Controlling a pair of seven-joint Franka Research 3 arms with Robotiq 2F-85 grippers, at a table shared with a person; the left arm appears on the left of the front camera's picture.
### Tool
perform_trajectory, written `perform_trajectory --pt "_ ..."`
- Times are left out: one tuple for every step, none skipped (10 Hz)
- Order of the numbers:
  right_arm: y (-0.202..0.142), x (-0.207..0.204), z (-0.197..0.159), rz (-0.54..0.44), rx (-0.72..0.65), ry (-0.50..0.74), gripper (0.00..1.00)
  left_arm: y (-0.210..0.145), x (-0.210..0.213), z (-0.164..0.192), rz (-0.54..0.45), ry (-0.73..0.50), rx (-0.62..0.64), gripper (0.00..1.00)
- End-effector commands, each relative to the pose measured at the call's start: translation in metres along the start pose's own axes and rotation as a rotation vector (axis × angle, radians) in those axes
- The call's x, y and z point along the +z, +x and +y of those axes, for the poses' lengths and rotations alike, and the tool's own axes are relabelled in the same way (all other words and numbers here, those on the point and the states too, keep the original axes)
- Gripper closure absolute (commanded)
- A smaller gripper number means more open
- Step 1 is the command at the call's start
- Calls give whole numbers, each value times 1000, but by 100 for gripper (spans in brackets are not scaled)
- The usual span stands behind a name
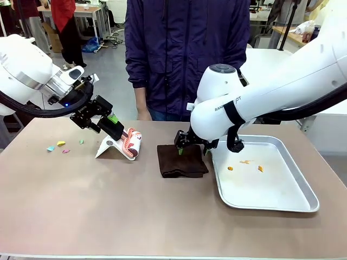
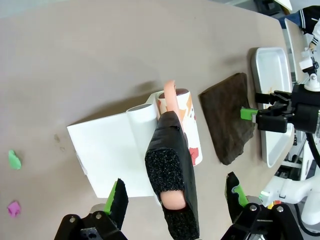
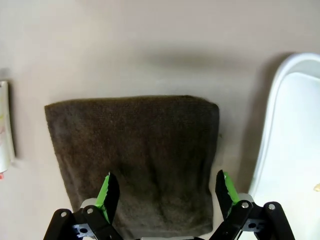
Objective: Clean the surface of the table.
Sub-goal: Hold the Lint Roller with your left hand and the towel with your right hand.
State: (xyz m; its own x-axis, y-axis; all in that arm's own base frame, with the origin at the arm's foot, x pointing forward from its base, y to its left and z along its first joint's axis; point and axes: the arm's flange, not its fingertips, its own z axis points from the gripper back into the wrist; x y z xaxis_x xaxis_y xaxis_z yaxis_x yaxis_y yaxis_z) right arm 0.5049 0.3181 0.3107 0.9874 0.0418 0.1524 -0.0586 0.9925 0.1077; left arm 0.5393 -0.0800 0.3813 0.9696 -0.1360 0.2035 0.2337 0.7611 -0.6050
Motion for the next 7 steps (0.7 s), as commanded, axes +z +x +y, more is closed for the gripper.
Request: perform_trajectory --pt "7 -7 13 -2 -31 -42 0 -6 1 -4 -7 25 23 0" --pt "6 -8 13 -8 -46 -60 0 -6 2 -4 -9 27 22 0" --pt "6 -7 13 -8 -50 -60 0 -6 1 -4 -11 27 24 0" --pt "6 -8 13 -7 -55 -66 0 -7 1 -3 -11 25 25 0" --pt "6 -10 14 1 -56 -72 0 -7 1 -4 -19 16 33 0" --pt "6 -10 14 2 -58 -68 0 -7 1 -4 -20 15 33 0" --pt "6 -10 14 7 -58 -75 0 -7 1 -5 -20 8 34 0"
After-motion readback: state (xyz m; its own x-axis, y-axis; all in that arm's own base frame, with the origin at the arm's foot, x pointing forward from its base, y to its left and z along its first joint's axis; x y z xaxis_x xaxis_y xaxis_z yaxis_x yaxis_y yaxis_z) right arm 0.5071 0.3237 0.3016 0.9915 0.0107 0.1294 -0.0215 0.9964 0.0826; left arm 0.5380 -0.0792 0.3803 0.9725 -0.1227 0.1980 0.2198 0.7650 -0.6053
